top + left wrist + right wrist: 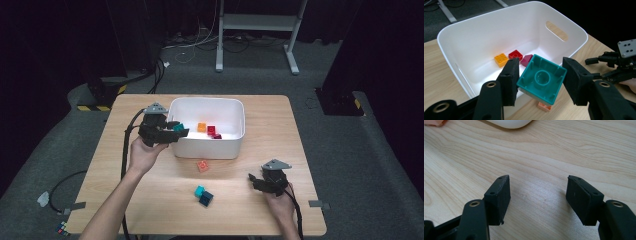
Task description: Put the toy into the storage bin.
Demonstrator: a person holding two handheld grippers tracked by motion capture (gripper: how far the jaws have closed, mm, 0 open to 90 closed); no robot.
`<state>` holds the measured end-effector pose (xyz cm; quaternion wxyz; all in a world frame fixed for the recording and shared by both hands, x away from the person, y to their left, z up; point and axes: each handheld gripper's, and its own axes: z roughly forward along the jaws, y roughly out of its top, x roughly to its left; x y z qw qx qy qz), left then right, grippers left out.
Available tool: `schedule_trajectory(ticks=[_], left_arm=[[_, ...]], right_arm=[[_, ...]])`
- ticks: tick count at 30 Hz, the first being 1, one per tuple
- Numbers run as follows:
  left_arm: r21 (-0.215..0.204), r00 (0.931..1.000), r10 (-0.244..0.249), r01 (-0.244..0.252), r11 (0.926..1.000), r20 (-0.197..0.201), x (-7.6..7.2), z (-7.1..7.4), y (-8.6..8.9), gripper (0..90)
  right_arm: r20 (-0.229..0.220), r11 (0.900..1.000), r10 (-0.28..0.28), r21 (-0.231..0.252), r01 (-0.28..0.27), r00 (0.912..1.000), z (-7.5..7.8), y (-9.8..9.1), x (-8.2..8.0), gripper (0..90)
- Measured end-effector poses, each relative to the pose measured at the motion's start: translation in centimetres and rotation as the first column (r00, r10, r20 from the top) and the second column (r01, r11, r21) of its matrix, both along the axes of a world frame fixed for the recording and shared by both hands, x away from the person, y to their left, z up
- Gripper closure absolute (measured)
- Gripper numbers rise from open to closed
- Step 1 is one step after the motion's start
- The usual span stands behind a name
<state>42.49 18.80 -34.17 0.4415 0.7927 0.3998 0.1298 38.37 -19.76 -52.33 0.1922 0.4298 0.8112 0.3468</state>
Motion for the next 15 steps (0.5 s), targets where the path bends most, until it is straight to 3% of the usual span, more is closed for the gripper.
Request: schedule_trajectory(ticks=[15], left_arm=[[0.028, 0.9982, 0.058, -0.057, 0.9980, -0.017, 2.9, 0.2, -0.5, 49.0]], right_arm=[[0.000, 1.0000, 0.000, 0.000, 0.000, 1.0000, 0.0, 0.0, 0.0, 36.1]])
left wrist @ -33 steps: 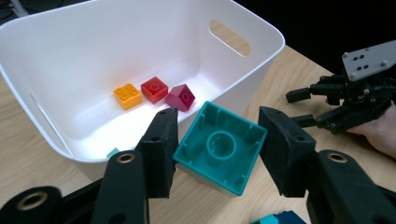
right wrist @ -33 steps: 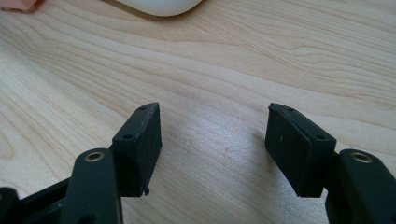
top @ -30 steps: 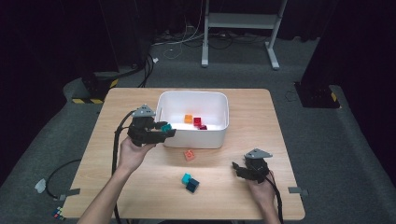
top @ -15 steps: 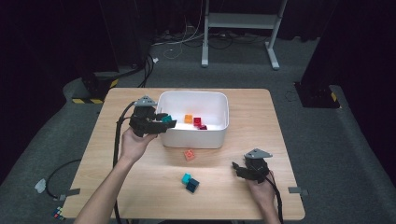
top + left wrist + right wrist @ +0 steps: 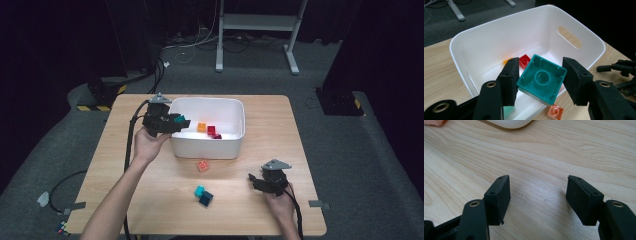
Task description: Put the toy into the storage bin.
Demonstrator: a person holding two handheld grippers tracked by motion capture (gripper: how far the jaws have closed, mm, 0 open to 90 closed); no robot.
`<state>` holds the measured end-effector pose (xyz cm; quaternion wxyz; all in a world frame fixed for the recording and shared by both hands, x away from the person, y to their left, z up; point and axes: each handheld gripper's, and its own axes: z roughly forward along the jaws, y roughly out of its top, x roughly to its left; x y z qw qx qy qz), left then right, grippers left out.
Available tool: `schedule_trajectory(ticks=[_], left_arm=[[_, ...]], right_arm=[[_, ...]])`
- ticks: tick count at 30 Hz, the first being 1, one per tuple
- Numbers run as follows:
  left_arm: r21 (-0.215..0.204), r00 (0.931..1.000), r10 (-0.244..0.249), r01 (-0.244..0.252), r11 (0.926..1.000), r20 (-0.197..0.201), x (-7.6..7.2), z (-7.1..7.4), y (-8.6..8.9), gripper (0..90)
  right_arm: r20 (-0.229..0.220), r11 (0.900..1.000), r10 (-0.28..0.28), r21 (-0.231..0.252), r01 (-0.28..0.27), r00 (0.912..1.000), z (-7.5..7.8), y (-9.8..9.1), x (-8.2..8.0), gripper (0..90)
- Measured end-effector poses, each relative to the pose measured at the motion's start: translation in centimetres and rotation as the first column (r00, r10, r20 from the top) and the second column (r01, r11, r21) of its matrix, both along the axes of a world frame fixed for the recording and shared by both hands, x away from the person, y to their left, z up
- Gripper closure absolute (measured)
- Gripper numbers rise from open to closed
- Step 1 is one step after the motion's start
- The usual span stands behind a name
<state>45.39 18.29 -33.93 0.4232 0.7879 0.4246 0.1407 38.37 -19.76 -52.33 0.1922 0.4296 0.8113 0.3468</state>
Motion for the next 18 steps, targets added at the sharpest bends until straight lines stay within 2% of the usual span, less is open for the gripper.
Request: schedule_trajectory(ticks=[7, 18], left_arm=[[0.010, 0.9998, 0.019, -0.019, 0.9998, 0.001, 1.3, 0.2, -0.5, 49.0], [0.043, 0.9987, 0.045, -0.044, 0.9981, -0.025, 3.2, -0.3, -1.5, 48.8]], right_arm=[[0.000, 1.0000, 0.000, 0.000, 0.000, 1.0000, 0.0, 0.0, 0.0, 36.1], [0.000, 1.0000, 0.000, 0.000, 0.000, 1.0000, 0.0, 0.0, 0.0, 36.1]])
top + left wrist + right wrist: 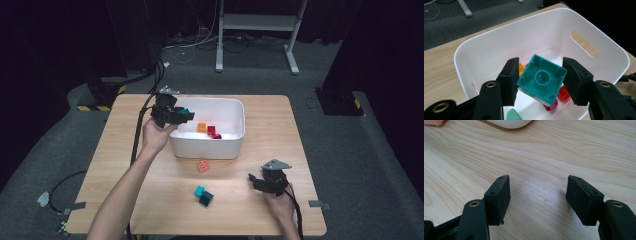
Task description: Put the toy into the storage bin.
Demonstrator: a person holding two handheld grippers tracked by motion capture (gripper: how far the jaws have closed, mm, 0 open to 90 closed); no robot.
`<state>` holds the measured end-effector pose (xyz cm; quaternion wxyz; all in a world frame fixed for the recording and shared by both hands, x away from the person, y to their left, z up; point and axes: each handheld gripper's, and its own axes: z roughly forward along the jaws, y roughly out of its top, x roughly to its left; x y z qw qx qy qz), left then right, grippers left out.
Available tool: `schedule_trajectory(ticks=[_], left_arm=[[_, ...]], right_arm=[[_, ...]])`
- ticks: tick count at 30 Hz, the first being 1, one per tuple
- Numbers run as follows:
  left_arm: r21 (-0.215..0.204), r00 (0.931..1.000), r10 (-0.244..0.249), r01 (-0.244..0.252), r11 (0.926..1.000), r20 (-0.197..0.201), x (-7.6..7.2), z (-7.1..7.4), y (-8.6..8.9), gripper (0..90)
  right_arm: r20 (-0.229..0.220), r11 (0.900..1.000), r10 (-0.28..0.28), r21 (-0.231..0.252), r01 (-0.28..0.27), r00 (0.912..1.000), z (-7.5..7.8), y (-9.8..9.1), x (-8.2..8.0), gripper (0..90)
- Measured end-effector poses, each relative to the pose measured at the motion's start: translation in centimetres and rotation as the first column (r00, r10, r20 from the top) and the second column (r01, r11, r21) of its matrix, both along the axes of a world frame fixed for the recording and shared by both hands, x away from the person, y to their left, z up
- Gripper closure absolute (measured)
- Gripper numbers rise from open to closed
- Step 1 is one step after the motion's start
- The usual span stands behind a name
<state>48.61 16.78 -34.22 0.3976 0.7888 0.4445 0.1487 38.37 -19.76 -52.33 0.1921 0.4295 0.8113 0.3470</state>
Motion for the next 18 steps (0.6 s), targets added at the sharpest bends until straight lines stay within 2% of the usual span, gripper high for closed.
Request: schedule_trajectory(ticks=[4, 6, 10, 18], left_arm=[[-0.001, 1.0000, 0.008, -0.008, 1.0000, -0.005, 0.39, -0.24, -0.14, 48.6], [0.014, 0.9999, 0.013, -0.013, 0.9998, -0.007, 0.55, -0.44, -0.17, 47.9], [0.013, 0.9999, 0.015, -0.015, 0.9998, -0.008, 0.72, -0.63, -0.21, 38.7], [0.017, 1.0000, -0.003, 0.003, 0.9998, 0.008, -0.20, -0.30, 0.02, 32.4]], right_arm=[[-0.001, 1.0000, -0.001, 0.000, 0.001, 1.0000, 0.00, 0.00, 0.00, 36.1], [0.000, 1.0000, -0.001, 0.000, 0.001, 1.0000, 0.01, 0.00, 0.00, 36.1], [-0.001, 1.0000, -0.001, 0.000, 0.001, 1.0000, 0.00, 0.01, -0.01, 36.1], [0.000, 1.0000, 0.000, 0.000, 0.000, 1.0000, 0.00, 0.01, 0.00, 35.8]])
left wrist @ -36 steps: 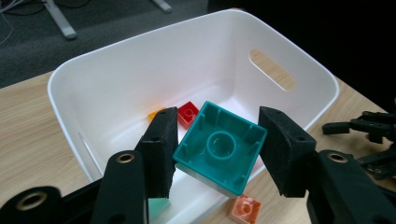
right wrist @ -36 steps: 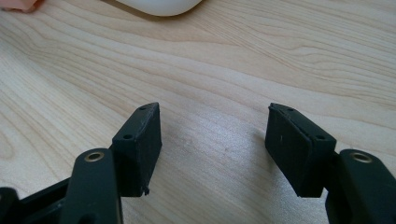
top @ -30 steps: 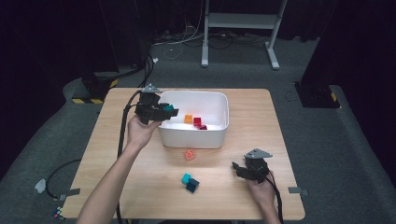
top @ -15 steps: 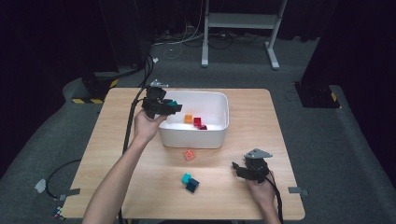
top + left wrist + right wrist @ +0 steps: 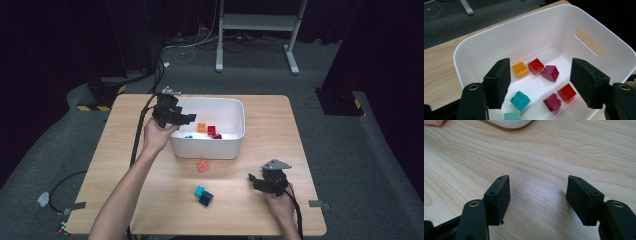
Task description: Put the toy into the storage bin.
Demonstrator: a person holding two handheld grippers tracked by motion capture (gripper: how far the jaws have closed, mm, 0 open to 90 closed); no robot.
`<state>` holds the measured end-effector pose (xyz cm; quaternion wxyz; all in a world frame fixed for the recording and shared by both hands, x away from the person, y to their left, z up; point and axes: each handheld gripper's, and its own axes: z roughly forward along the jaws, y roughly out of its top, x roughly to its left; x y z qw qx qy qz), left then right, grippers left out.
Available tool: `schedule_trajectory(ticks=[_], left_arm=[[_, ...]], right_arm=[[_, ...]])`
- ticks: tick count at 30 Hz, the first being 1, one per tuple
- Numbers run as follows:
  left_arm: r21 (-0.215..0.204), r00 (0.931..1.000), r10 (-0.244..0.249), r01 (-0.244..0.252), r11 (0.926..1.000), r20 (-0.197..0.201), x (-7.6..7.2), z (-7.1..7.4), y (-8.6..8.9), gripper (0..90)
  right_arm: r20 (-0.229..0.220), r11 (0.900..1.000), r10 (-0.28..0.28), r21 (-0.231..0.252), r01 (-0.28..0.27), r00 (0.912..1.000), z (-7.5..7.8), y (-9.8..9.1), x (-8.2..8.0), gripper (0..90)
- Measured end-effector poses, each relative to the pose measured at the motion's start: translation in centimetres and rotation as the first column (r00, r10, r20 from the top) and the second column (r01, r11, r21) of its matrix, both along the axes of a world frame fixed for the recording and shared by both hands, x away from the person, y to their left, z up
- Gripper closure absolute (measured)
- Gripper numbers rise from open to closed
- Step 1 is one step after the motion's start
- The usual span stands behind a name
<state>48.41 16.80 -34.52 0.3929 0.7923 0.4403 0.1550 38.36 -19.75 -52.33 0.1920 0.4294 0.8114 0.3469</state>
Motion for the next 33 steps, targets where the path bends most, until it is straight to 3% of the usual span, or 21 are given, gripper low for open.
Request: schedule_trajectory(ticks=[14, 24, 33], left_arm=[[-0.034, 0.9991, -0.024, 0.025, 0.9991, 0.036, -3.4, -0.6, 1.4, 29.2], [-0.046, 0.9989, -0.033, 0.035, 0.9983, 0.031, -6.1, -2.3, 2.0, 27.6], [-0.025, 0.9985, -0.051, 0.051, 0.9984, 0.023, -8.7, -4.6, 1.8, 27.4]], right_arm=[[0.001, 1.0000, 0.001, -0.001, -0.001, 1.0000, 0.0, 0.0, 0.0, 35.8], [0.000, 1.0000, 0.000, 0.000, 0.000, 1.0000, 0.0, 0.0, 0.0, 35.8], [0.001, 1.0000, 0.000, 0.000, 0.000, 1.0000, 0.0, 0.0, 0.0, 35.8]])
